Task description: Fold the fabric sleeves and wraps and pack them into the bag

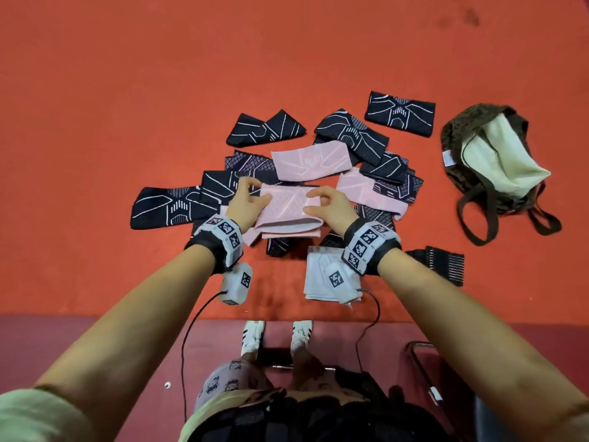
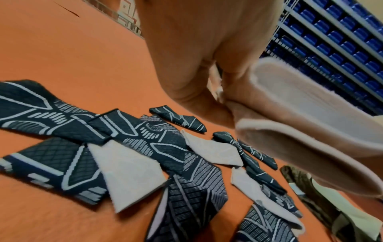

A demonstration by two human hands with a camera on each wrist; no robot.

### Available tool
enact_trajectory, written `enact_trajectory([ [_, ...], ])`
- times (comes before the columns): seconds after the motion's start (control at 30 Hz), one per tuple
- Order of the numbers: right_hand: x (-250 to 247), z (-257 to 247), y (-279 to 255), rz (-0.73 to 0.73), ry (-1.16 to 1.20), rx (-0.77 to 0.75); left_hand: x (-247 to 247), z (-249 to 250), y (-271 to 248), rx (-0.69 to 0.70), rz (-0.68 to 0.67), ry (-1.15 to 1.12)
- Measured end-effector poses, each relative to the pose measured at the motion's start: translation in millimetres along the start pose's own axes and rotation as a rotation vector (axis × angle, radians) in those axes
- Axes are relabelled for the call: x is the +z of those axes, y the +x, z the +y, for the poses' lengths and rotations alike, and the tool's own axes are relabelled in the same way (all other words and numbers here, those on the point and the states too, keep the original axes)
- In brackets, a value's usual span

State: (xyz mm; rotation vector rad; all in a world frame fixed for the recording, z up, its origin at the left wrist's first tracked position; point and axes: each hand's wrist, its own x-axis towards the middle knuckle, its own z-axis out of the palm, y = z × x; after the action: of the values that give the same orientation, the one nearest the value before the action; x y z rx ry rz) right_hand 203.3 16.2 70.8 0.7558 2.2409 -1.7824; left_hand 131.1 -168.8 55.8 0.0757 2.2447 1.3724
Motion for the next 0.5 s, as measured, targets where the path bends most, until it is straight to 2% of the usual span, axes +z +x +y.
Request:
enact_trajectory([
  [0.13,34,19,-3,-0.090,-0.141,0.053,-22,-38,-9,0.117,-0.193,0.159],
  [0.27,74,46,-8,-0.186,-0.335,0.110,-28,-77,-15,-0.003,-0.324,0.286],
  [0.4,107,74,-25,-0.257,-0.482,0.212,-23,-114,-21,-0.036,-0.509,0.499],
  [0.5,126,99,-40,-0.253,-0.493,0.243,-16,-136,-31,-0.111,-0.584,0.547],
])
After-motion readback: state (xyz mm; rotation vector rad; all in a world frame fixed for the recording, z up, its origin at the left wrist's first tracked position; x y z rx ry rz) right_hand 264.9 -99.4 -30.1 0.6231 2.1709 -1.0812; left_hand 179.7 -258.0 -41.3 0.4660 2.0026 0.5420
